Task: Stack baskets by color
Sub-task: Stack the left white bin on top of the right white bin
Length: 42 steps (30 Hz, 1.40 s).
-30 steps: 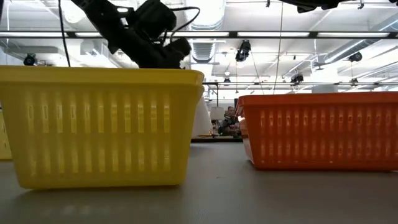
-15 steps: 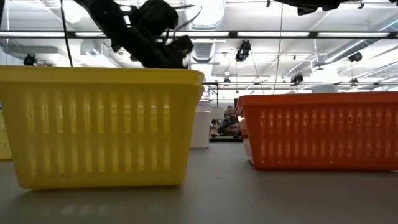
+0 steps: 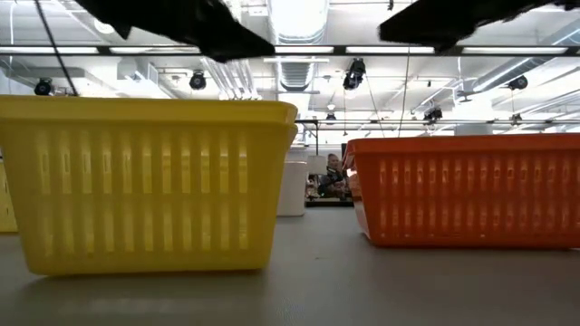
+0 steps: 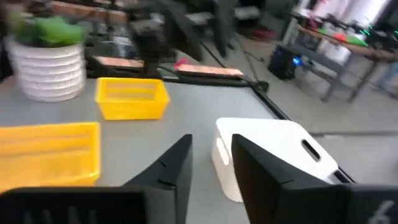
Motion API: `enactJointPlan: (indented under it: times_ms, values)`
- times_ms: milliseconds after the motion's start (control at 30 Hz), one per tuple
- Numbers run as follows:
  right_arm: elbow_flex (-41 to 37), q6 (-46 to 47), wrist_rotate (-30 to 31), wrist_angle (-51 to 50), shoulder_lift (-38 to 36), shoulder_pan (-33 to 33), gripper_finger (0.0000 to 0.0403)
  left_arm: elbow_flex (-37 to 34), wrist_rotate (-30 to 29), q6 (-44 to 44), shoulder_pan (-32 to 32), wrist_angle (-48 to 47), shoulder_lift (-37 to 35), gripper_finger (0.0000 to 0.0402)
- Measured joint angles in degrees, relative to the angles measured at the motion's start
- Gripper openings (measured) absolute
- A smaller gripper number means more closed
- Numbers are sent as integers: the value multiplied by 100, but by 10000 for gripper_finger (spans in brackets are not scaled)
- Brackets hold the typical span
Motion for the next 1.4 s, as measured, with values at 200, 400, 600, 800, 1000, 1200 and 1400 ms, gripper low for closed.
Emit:
enactJointPlan:
  times_ms: [200, 400, 600, 800, 1000, 1200, 1400]
  values:
    - [1058, 285, -589, -1294, 737, -712, 162, -452, -69, 85, 2, 421, -746, 107]
    - [2516, 299, -1796, -2659, 1703, -1523, 187, -990, -87, 151, 2, 618, -1414, 107]
    - [3885, 129, -2664, -3755, 2741, -2161, 188, -1170, -426, 365, 4, 835, -1983, 107]
    - [4851, -17, -3030, -4506, 3745, -2528, 187, -1303, -437, 254, -5, 739, -2492, 107]
    - [5315, -134, -3177, -4542, 4531, -2777, 187, -1475, -437, 253, -9, 752, -2868, 107]
    - [5431, -278, -3226, -4473, 5036, -2971, 187, -1618, -435, 249, -9, 748, -3216, 107]
    - [5428, -562, -3506, -4446, 5409, -3049, 168, -1629, -435, 236, -6, 747, -3326, 107]
